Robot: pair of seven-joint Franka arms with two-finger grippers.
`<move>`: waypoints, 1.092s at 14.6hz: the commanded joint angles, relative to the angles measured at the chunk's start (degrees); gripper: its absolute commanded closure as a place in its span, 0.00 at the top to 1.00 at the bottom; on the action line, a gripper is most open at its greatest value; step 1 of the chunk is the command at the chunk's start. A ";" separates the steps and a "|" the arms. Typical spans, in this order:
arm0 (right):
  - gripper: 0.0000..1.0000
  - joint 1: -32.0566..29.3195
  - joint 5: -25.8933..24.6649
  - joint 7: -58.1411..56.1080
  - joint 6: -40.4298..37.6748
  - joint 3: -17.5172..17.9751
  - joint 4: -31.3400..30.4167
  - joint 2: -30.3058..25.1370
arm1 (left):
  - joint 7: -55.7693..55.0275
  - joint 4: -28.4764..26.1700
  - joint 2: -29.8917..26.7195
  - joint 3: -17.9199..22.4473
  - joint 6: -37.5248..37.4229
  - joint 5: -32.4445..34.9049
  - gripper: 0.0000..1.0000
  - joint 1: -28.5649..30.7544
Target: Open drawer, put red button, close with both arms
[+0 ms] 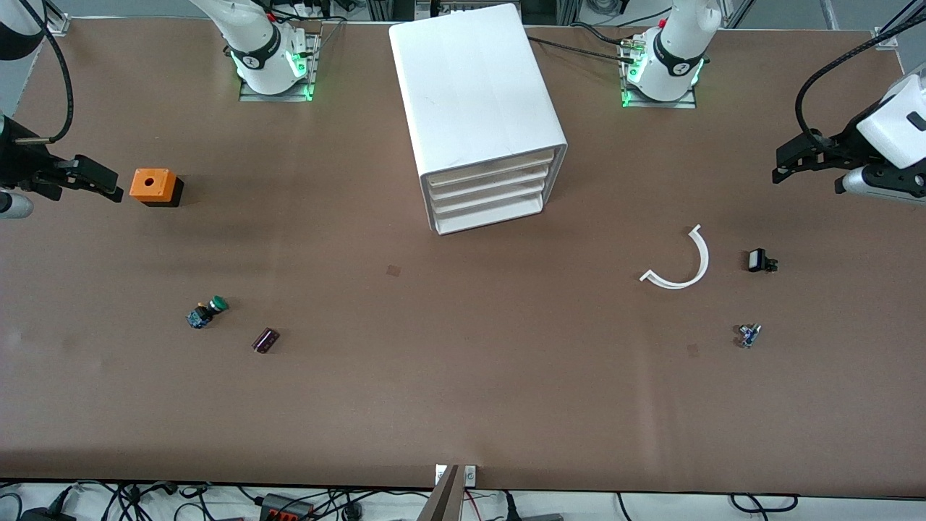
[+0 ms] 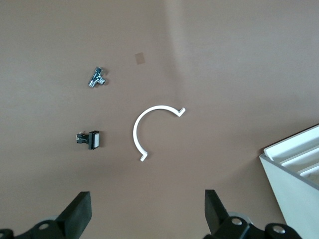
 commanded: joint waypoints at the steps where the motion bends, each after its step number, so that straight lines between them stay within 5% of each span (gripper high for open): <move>1: 1.00 -0.25 -0.05 0.48 0.00 0.15 0.24 -0.27 | 0.87 -2.40 -2.47 0.11 1.03 4.02 1.00 -0.89; 16: 1.00 -0.25 -0.13 0.48 0.18 0.15 0.42 -0.28 | 1.21 2.61 0.34 -1.65 -0.81 3.07 1.00 -0.46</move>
